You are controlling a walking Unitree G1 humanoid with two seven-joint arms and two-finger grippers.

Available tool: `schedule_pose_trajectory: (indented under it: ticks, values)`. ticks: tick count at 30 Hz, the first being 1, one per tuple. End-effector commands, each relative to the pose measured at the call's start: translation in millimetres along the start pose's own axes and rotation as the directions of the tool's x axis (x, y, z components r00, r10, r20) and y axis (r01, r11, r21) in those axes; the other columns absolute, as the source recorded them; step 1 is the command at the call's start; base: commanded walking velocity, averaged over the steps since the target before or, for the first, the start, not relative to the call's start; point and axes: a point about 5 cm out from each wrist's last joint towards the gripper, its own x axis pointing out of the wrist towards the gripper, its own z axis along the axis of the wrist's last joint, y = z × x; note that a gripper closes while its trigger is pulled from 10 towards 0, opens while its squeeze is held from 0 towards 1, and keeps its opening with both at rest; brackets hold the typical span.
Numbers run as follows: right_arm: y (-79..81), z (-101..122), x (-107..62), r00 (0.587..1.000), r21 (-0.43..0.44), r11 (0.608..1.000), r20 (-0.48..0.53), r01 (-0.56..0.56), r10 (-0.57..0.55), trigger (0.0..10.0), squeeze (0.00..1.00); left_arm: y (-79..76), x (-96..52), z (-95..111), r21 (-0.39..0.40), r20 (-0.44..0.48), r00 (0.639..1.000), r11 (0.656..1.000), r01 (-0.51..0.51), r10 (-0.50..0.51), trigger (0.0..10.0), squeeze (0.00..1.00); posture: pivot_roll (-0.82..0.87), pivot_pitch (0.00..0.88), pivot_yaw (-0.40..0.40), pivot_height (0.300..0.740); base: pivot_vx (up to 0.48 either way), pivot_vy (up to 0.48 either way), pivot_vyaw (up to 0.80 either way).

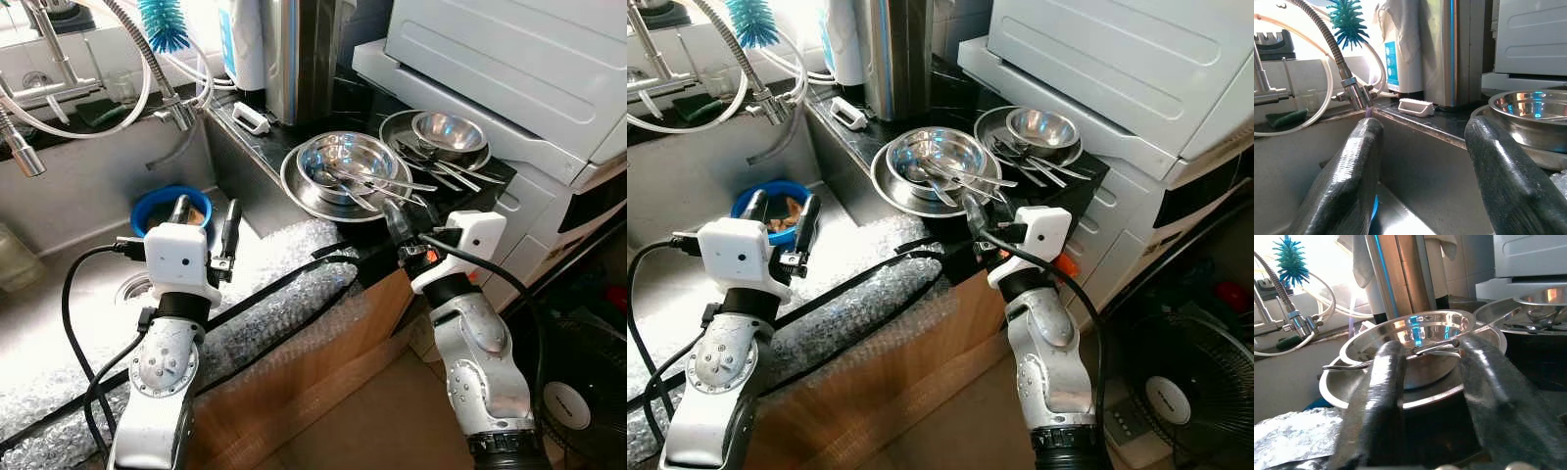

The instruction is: Kitchen organization

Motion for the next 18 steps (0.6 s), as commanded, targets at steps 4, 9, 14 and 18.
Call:
schedule_pose_trajectory:
  ticks: [4,9,14,18]
  values:
    - [0.4,0.5,1.9,1.0,-0.008,1.0,0.004,-0.005,0.005,10.0,0.0,-1.0,1.5,-2.0,0.005,-0.01,1.0,1.0,-0.005,0.005,10.0,0.0,0.06,0.099,-0.046,0.74,0.0,0.0,0.0]
    - [1.2,1.7,3.2,1.0,-0.012,1.0,0.012,-0.009,0.009,10.0,0.0,-1.7,0.8,-3.0,0.004,-0.014,1.0,1.0,-0.003,0.003,10.0,0.0,0.06,0.099,-0.047,0.74,0.0,0.0,0.0]
    - [1.5,2.2,3.6,1.0,-0.016,1.0,0.016,-0.012,0.013,10.0,0.0,-1.9,0.7,-2.8,0.005,-0.014,1.0,1.0,-0.003,0.003,10.0,0.0,0.06,0.098,-0.047,0.74,0.0,0.0,0.0]
    - [2.3,3.3,4.5,1.0,-0.014,1.0,0.027,-0.015,0.016,1.5,0.0,-2.0,0.5,-3.3,0.006,-0.017,1.0,1.0,-0.003,0.003,10.0,0.0,0.06,0.098,-0.049,0.74,0.0,0.0,0.0]
